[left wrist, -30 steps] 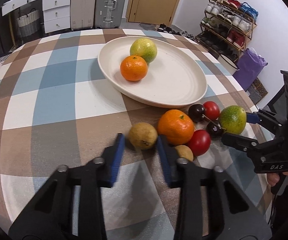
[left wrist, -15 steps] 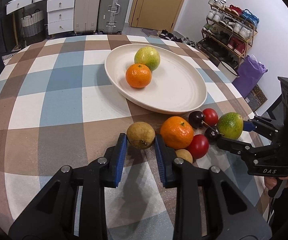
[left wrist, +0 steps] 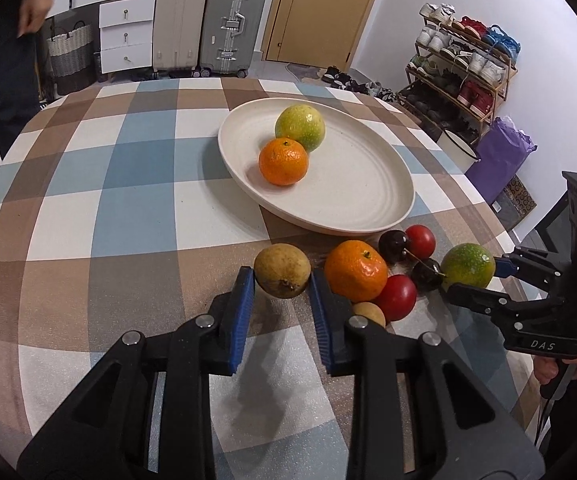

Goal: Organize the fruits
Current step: 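Lower the green pomelo onto the plate with the right gripper while the left gripper releases the brown fruit there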

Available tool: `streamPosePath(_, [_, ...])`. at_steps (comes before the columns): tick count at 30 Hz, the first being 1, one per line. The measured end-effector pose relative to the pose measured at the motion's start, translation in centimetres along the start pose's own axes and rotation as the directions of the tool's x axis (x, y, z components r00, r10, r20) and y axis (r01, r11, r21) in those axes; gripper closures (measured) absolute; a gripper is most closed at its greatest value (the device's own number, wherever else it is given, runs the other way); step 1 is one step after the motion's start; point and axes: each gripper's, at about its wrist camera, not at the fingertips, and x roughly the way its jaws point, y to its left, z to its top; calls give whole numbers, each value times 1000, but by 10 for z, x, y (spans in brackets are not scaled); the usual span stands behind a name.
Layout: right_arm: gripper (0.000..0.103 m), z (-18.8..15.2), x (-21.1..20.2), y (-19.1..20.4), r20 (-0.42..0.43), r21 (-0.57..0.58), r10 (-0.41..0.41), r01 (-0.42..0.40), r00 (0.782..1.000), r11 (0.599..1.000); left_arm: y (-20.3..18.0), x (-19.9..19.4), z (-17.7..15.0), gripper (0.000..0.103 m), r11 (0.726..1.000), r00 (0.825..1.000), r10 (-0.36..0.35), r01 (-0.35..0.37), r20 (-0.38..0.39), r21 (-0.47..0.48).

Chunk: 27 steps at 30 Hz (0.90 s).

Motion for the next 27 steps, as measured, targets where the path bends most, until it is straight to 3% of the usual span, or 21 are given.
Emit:
streamPosePath(15, [54, 12, -32, 5, 46, -19, -8, 9, 999, 1000, -14, -22, 3, 78, 1000, 999, 14, -16, 45, 26])
streamPosePath(27, [54, 56, -74, 12, 115, -30, 15, -12, 993, 999, -24, -60, 14, 78, 999, 996, 28, -31, 90, 34])
